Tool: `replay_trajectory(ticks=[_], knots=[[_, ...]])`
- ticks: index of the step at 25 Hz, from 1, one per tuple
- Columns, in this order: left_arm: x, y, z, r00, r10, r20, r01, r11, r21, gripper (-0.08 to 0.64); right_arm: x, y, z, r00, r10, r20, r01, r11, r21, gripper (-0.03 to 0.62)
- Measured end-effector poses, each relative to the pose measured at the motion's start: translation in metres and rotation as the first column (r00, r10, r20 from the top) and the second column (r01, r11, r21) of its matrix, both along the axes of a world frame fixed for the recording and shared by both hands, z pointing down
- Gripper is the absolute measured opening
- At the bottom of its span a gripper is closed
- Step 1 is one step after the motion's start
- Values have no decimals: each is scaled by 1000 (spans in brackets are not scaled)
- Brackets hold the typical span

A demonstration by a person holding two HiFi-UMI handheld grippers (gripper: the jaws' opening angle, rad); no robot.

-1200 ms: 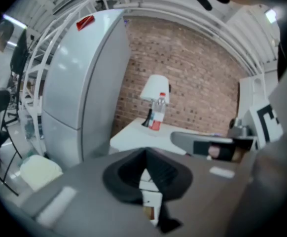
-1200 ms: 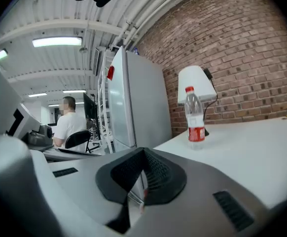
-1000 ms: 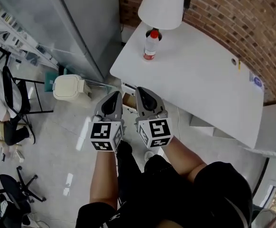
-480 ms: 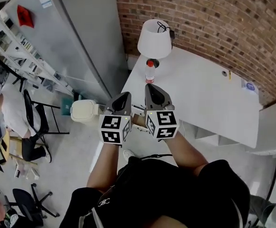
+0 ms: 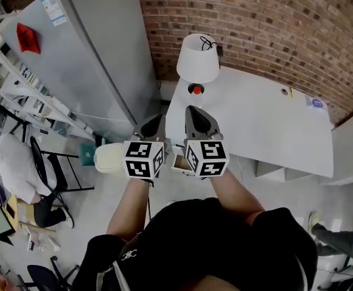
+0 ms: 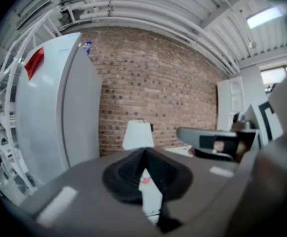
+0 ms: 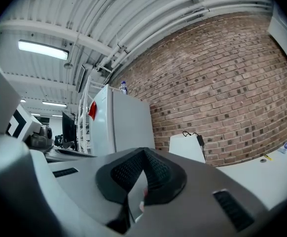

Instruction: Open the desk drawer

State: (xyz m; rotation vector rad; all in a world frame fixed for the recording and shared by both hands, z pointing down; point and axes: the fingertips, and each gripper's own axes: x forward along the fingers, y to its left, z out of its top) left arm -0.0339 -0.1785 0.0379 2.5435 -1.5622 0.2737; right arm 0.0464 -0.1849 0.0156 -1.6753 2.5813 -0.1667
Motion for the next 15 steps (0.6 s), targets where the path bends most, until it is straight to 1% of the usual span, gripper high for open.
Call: replay_trajectory(ticks=[4,7,9,15], knots=[[-3,-4,-1,1000,8,-4,-8,1000,3,-2,3,-4,0,1000,15,-18,-15,1000,4,-2],[0,-5,-5,1000,15,-6,-15,1000,18,-2,4,-8,-6,998,27,-52,-25,999,37,-2],[1,-5,-6,1000,14,-5,-14,1000,23,-2,-1,-9,-9,998,20,-64,-17,999,45,-2],[3,-7,-8,1000,14,-10,-14,999,29,-2,-9,-10,-7,997,-6,-73,8,999,33,-2]])
